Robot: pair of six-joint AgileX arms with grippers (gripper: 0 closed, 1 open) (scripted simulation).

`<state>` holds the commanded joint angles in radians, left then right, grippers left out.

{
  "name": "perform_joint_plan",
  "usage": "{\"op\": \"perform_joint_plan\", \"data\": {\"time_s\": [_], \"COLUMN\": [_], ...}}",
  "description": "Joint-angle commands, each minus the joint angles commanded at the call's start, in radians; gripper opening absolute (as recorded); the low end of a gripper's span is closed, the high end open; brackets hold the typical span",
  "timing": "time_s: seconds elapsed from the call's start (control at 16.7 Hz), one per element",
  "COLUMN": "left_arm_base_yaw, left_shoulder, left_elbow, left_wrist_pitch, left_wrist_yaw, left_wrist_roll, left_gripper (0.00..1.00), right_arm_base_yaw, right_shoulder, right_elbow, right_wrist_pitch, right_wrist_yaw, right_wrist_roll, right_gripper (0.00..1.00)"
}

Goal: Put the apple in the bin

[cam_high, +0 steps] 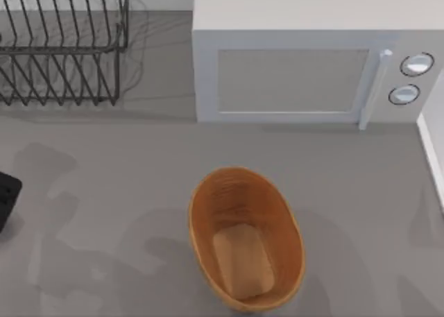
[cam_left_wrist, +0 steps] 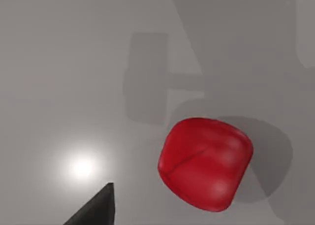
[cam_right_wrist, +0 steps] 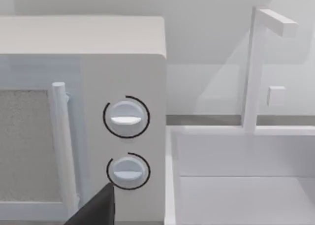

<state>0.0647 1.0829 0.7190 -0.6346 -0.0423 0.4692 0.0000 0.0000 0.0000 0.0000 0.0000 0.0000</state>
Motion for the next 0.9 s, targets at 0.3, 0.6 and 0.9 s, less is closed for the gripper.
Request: {"op": "perform_joint_plan", "data": {"time_s": [0.3,0.6,0.9], "left_arm_base_yaw": [0.026,0.043,0.046], "left_shoulder": [0.405,0.654,0.692], "left_elbow": [0.272,0.455,0.488], "left_wrist_pitch": [-0.244,-0.384,-0.406], "left_wrist_yaw": [-0.016,-0.027,-0.029], "left_wrist_roll": [0.178,0.287,0.306], "left_gripper": [1.0,1.0,1.0], "right_arm_base_yaw": [0.0,0.0,0.0], "right_shoulder": [0.0,0.0,0.0], "right_elbow": [0.0,0.0,0.0], "right_wrist_pitch": [0.0,0.0,0.0], "right_wrist_yaw": [0.0,0.0,0.0], "right_wrist_roll": [0.0,0.0,0.0], "right_gripper": [1.0,1.0,1.0]}}
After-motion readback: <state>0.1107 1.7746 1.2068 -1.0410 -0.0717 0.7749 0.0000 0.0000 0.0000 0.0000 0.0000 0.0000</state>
